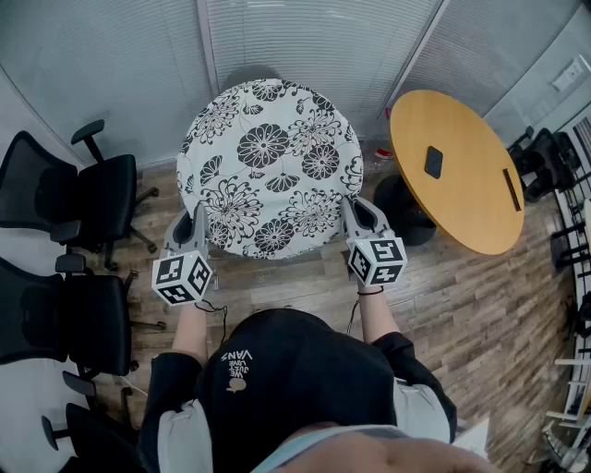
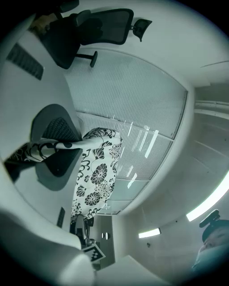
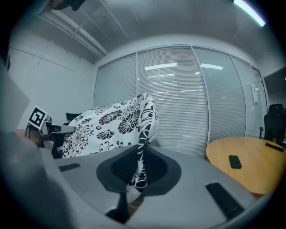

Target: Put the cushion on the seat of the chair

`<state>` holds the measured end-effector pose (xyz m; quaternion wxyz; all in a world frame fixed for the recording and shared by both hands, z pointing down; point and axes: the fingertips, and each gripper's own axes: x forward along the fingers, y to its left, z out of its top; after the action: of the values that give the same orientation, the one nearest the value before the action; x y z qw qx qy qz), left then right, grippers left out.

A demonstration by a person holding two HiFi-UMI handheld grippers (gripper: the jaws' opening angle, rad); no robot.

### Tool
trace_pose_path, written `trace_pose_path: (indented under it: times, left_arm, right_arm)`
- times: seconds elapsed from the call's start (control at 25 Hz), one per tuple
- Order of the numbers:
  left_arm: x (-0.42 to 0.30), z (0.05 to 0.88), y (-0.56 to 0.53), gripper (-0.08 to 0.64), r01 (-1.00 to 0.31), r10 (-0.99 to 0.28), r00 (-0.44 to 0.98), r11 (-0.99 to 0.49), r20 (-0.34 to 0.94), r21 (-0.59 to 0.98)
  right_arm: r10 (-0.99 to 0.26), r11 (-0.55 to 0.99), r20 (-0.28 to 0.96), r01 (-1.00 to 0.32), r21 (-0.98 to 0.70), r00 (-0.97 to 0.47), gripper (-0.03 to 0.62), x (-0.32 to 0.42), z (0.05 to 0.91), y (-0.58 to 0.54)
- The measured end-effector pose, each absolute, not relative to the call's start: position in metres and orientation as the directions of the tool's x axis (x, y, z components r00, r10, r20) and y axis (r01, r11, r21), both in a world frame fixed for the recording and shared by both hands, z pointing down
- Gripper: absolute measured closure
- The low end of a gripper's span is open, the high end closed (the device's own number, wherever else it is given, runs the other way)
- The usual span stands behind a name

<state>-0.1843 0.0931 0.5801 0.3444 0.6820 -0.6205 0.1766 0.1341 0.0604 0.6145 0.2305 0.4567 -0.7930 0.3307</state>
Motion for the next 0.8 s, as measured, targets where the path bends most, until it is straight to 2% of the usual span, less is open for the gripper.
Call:
trace_pose_path:
  times: [0.8]
  left_arm:
    - [-0.186, 0.588, 0.082, 0.514, -0.974, -0.712, 0.168, -0.011, 0.682, 0.228]
  right_arm:
    - [-0.577, 0.337, 0.662, -0.878, -0.340, -0.478, 0.557, 0.132, 0.626, 0.056]
